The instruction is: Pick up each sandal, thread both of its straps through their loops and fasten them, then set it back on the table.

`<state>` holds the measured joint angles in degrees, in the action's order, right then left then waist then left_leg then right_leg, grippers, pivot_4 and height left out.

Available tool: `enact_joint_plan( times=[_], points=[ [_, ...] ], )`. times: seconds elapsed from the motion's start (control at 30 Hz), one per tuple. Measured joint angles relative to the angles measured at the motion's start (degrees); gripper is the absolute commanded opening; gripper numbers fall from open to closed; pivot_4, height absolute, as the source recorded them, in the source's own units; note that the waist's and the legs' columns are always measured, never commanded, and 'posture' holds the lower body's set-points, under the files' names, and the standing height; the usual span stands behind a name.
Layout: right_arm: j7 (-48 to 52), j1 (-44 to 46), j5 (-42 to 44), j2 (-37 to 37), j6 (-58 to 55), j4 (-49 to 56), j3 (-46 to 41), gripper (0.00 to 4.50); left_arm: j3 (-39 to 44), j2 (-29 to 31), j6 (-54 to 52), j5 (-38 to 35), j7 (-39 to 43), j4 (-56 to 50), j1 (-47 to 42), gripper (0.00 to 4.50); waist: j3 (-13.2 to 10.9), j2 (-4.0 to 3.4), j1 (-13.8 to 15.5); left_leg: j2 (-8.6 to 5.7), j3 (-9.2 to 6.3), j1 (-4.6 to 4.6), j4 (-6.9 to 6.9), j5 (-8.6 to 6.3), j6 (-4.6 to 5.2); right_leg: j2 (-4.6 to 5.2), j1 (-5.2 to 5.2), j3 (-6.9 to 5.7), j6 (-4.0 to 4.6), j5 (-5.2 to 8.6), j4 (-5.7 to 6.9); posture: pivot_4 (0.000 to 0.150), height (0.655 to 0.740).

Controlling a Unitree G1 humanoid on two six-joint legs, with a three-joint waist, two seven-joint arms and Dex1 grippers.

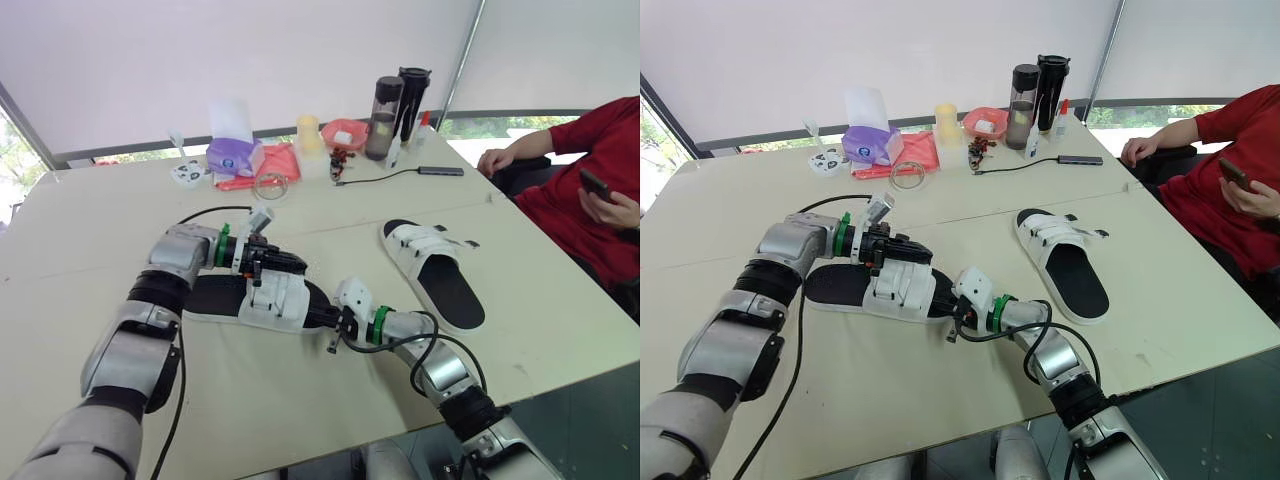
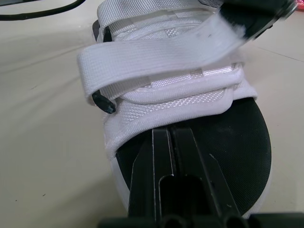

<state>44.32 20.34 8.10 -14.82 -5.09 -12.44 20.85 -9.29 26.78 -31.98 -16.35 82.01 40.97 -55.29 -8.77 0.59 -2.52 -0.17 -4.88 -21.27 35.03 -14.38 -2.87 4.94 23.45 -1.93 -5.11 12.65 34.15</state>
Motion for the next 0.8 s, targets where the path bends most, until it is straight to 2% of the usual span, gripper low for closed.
enact_joint_plan(
  times=[0.17, 0.43, 0.67, 0.8],
  points=[
    [0.0, 0.0, 0.0, 0.0, 0.0, 0.0, 0.0, 0.00, 2.1, -0.5, -1.8, -0.7, -0.3, 0.0, -3.6, 0.07, 0.0, 0.02, 0.0, 0.00, 0.01, 0.01, 0.02, 0.00, 0.00, 0.00, -0.02, 0.00, 0.00, 0.00, 0.00, 0.150, 0.7400],
    [-0.1, 0.0, 0.0, 0.0, 0.0, 0.0, -0.2, 0.00, 3.7, -1.6, -0.8, -0.5, -2.6, 6.1, -4.6, 0.07, -0.1, 0.10, 0.1, 0.00, -0.01, 0.00, 0.07, 0.01, 0.01, -0.03, -0.02, 0.00, -0.02, -0.01, 0.05, 0.150, 0.7400],
    [-0.4, 0.0, 0.0, 0.1, 0.0, 0.0, -0.2, 0.00, 3.8, -4.4, 7.3, 3.9, -11.1, 17.0, -6.7, 0.07, -0.1, 0.18, 0.1, -0.01, -0.02, 0.00, 0.11, 0.01, 0.01, -0.02, -0.03, 0.00, -0.04, -0.02, 0.07, 0.150, 0.7400],
    [-0.6, 0.0, 0.0, 0.1, 0.0, 0.0, -0.2, 0.00, 3.3, -5.3, 10.6, 6.7, -12.5, 21.1, -8.0, 0.07, -0.1, 0.24, 0.2, -0.01, -0.01, 0.03, 0.13, 0.01, 0.01, -0.03, -0.07, 0.00, -0.04, -0.02, 0.09, 0.150, 0.7400]
  ],
)
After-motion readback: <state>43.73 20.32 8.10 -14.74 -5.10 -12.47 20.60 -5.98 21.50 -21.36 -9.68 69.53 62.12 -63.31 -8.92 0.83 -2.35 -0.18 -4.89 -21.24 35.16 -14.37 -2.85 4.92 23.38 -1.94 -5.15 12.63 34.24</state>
